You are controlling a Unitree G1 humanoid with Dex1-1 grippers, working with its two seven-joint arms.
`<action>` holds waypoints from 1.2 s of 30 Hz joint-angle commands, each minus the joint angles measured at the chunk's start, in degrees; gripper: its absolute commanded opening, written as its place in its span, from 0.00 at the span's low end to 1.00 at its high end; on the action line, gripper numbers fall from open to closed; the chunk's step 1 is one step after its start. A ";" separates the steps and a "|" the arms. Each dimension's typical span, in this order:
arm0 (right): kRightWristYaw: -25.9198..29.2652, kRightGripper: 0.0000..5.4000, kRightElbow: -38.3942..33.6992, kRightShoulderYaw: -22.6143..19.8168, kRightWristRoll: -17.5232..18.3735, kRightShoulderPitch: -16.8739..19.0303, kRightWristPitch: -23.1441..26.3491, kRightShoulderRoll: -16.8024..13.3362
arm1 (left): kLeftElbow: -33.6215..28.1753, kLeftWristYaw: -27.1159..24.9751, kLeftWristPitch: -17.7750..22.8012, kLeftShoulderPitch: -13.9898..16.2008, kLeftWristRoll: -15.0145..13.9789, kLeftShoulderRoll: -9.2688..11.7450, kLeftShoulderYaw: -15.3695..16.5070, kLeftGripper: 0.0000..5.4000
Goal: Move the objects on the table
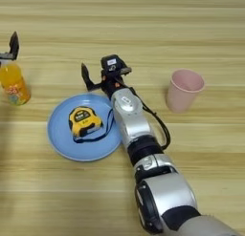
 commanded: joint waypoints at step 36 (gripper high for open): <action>-0.05 1.00 0.18 0.16 -0.17 0.11 0.56 0.07 | 2.33 -2.65 6.51 6.26 -0.53 -1.89 -2.69 0.96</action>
